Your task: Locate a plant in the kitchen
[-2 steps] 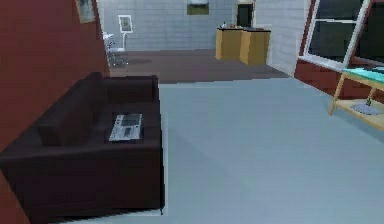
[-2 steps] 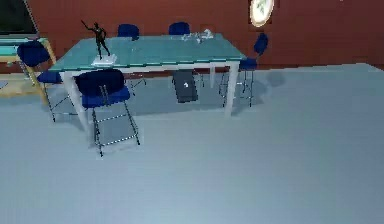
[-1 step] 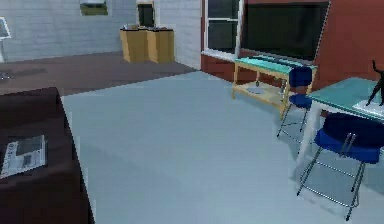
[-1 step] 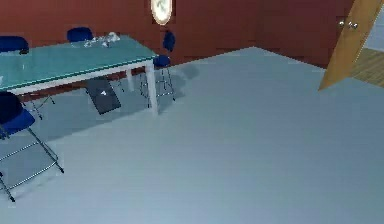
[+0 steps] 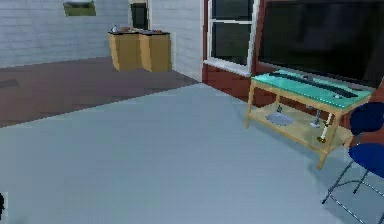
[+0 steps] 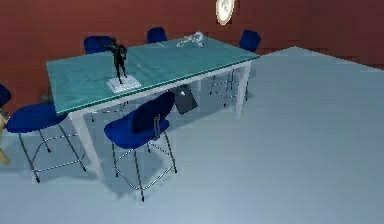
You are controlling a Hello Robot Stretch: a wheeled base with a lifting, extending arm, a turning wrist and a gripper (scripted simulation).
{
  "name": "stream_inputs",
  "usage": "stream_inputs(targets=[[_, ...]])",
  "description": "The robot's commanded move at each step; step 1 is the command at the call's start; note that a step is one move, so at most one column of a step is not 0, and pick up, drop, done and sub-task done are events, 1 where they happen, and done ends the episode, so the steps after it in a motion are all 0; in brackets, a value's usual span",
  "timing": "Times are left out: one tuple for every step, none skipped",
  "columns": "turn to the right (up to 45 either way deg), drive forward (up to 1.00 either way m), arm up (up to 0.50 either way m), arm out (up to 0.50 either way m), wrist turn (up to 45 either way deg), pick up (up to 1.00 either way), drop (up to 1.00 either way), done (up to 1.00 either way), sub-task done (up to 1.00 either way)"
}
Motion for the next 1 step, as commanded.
stream_inputs(targets=[[6.0, 0.00, 0.00, 0.00, 0.0, 0.00, 0.00, 0.00, 0.00]])
